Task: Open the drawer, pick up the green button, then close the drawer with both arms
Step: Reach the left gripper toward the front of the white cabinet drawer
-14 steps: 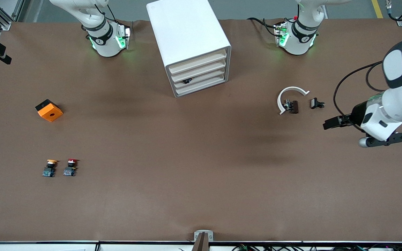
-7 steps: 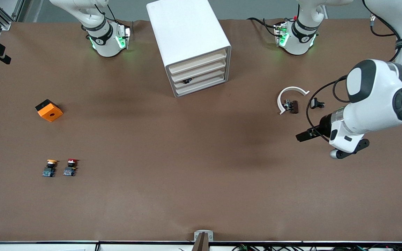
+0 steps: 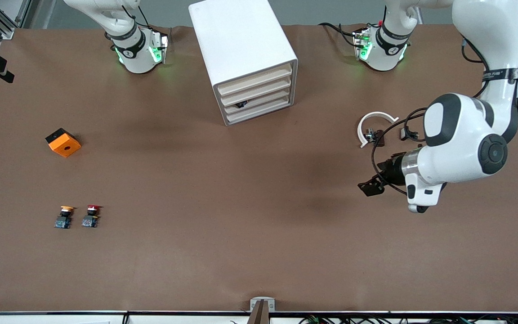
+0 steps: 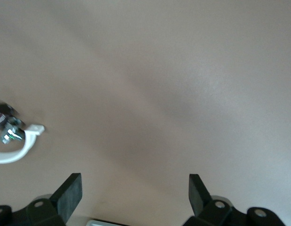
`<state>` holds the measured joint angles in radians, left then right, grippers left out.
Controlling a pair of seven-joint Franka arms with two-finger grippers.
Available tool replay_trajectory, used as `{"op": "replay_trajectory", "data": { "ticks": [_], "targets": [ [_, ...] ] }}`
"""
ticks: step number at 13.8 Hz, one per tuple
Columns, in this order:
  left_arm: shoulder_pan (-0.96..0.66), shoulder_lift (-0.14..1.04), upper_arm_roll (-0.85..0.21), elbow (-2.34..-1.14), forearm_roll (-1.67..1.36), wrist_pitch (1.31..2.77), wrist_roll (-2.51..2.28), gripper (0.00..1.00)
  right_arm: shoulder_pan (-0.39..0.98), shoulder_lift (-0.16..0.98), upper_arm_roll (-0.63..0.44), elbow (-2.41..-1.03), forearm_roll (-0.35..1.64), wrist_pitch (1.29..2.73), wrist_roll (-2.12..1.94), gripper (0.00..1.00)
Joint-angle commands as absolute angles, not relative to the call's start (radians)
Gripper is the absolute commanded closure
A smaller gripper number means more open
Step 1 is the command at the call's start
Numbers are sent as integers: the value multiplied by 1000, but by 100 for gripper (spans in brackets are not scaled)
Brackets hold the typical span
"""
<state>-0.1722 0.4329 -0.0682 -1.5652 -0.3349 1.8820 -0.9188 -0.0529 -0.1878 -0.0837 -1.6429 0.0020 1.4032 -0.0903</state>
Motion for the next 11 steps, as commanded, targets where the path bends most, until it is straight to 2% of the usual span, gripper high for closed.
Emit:
{"op": "replay_trajectory", "data": {
  "ticks": [1, 11],
  "targets": [
    [-195, 504, -64, -1480, -408, 1873, -1052, 0, -57, -209, -84, -1658, 14, 1402, -101, 0],
    [-264, 673, -64, -1399, -618, 1871, -1397, 0, -57, -209, -83, -1658, 12, 1405, -103, 0]
  ]
}}
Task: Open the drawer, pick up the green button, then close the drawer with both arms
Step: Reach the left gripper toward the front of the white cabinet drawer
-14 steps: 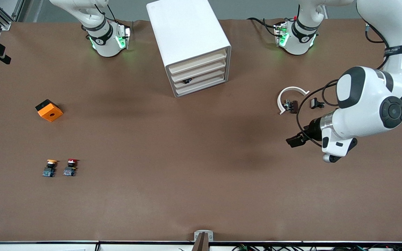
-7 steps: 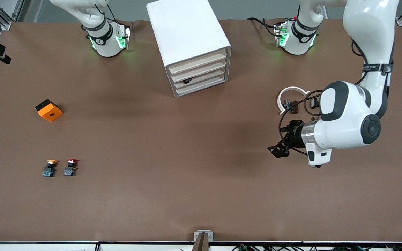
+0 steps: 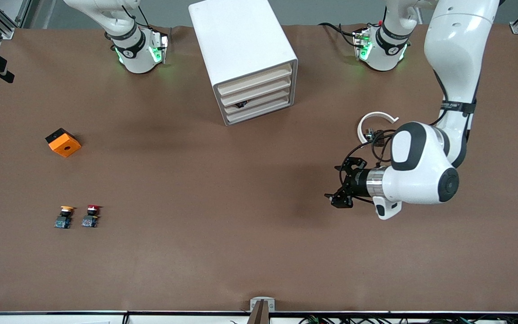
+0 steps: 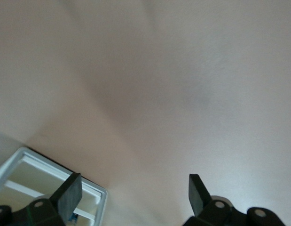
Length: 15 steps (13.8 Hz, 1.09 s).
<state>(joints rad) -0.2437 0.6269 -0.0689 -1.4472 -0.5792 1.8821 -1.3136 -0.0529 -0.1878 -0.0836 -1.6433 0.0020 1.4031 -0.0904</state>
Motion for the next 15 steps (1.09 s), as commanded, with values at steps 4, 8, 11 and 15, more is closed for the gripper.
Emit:
{"op": "replay_trajectory", "data": {
  "ticks": [4, 8, 11, 15],
  "targets": [
    [-302, 725, -66, -1397, -664, 1845, -1572, 0, -57, -209, -83, -1658, 14, 1402, -101, 0],
    [-324, 762, -67, -1399, -733, 1685, -1699, 0, -57, -209, -83, -1658, 12, 1402, -103, 0],
    [-331, 804, -67, -1397, -787, 1576, -1816, 0, -57, -209, -84, -1658, 12, 1402, -103, 0],
    [-354, 871, -67, -1399, -842, 1453, -1966, 0, -58, -209, -84, -1658, 14, 1399, -103, 0]
  ]
}}
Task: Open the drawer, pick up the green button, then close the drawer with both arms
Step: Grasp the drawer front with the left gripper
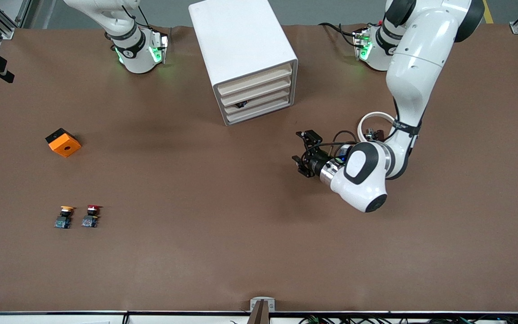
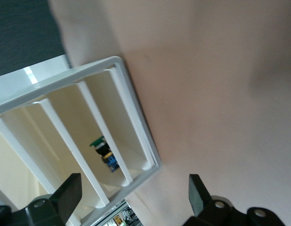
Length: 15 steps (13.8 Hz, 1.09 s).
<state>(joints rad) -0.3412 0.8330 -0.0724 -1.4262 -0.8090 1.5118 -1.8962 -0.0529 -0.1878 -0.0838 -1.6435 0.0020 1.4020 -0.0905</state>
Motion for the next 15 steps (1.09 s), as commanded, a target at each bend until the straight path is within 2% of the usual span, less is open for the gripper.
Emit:
{"op": "replay_trajectory", "data": {
  "ticks": [1, 5, 11, 15],
  "targets": [
    [-357, 871, -67, -1399, -863, 1421, -1977, 0, -58, -209, -84, -1658, 12, 1399, -103, 0],
    [-406, 934, -66, -1407, -870, 1336, -2068, 0, -57, -209, -84, -1658, 12, 1399, -103, 0],
    [-468, 953, -66, -1443, -861, 1253, -2071, 0, -58, -207, -84, -1658, 12, 1399, -103, 0],
    [-515, 968, -63, -1445, -856, 1249, -2071, 0, -57, -207, -84, -1658, 12, 1401, -103, 0]
  ]
}}
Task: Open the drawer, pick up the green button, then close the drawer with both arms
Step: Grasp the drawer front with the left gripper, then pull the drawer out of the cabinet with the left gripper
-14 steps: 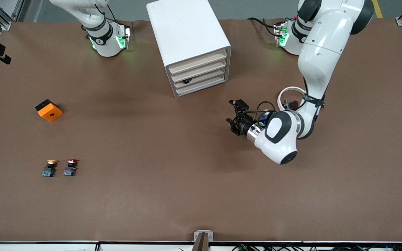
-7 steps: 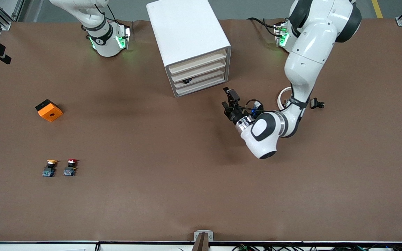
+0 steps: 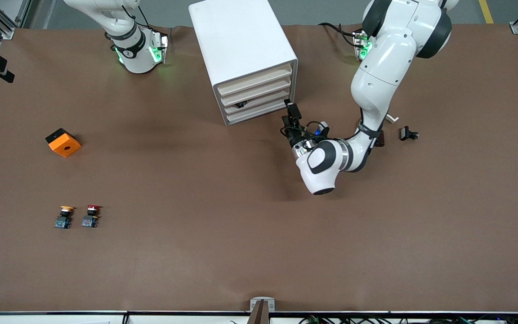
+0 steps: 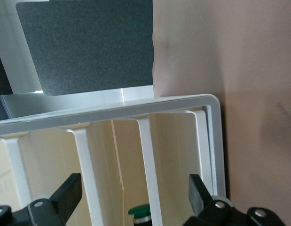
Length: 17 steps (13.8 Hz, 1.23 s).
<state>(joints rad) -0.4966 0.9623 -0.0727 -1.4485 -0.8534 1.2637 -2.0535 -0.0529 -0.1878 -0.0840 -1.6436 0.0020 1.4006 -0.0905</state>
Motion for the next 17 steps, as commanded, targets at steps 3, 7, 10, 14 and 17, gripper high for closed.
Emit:
{"op": "replay_trajectory", "data": {
  "ticks": [3, 7, 10, 14, 17],
  "targets": [
    [-529, 980, -63, -1445, -835, 1249, -2068, 18, -57, -207, -84, -1658, 12, 1401, -103, 0],
    [-551, 988, -63, -1443, -835, 1250, -2059, 25, -57, -207, -84, -1658, 12, 1399, -103, 0],
    [-569, 994, -64, -1450, -825, 1247, -2057, 30, -57, -207, -84, -1658, 12, 1399, -103, 0],
    [-604, 994, -64, -1473, -788, 1240, -2057, 30, -57, -207, -84, -1658, 9, 1399, -103, 0],
    [-629, 991, -74, -1474, -788, 1220, -2057, 30, -57, -207, -84, -1658, 8, 1399, -103, 0]
  ]
}}
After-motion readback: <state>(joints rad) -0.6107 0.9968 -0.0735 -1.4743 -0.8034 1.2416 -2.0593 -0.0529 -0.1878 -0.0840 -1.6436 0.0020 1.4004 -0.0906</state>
